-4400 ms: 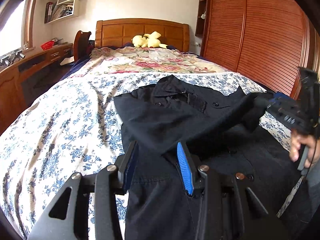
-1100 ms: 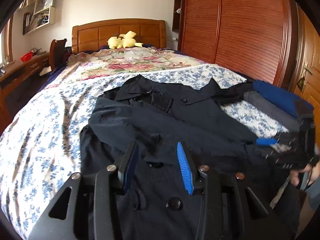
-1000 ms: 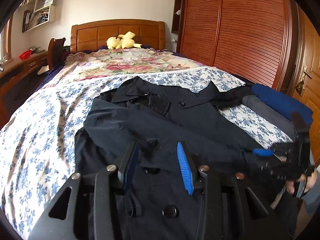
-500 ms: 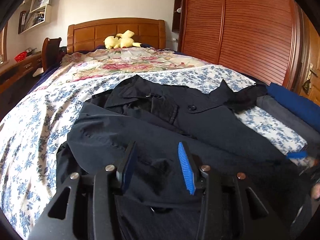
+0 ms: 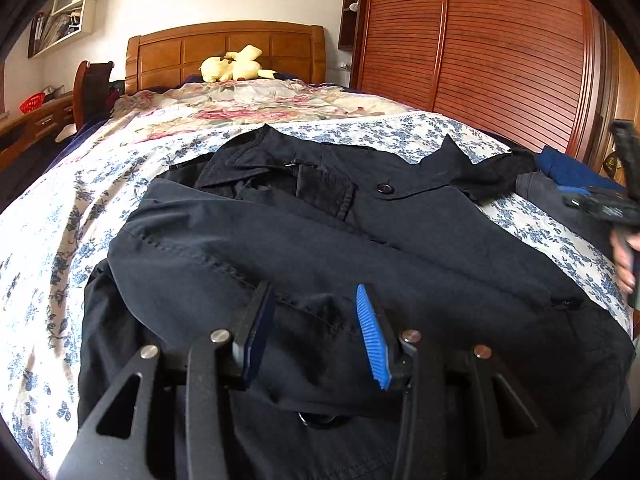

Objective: Fold large clothes
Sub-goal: 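Move the right tool to the other coat sleeve and grasp it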

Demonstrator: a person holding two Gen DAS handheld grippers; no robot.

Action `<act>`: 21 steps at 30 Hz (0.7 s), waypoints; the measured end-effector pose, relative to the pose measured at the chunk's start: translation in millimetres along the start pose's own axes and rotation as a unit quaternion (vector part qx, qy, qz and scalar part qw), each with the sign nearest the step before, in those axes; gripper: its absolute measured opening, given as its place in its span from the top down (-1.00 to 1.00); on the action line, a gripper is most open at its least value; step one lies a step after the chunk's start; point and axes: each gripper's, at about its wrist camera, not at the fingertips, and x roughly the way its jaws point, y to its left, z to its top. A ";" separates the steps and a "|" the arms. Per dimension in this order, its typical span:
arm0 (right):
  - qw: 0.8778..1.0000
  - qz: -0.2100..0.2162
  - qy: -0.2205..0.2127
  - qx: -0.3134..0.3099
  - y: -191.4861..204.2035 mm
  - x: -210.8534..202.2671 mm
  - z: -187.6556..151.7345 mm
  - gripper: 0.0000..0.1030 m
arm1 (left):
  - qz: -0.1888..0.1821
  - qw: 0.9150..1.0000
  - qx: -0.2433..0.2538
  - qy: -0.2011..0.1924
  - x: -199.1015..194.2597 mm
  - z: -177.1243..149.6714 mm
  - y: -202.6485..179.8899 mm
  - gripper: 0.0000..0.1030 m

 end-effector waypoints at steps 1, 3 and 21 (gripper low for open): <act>1.000 -0.002 -0.002 0.003 -3.8 6.3 3.5 -0.19 | -0.001 1.000 -0.002 0.001 1.0 0.0 1.1 0.21; 1.000 -0.017 -0.005 0.007 -13.4 26.4 13.0 -0.23 | -0.004 1.000 -0.006 0.003 2.1 -0.5 2.5 0.21; 0.985 -0.065 0.095 0.129 -84.3 131.8 19.9 -0.28 | -0.008 1.000 -0.007 0.012 8.4 -2.1 4.5 0.21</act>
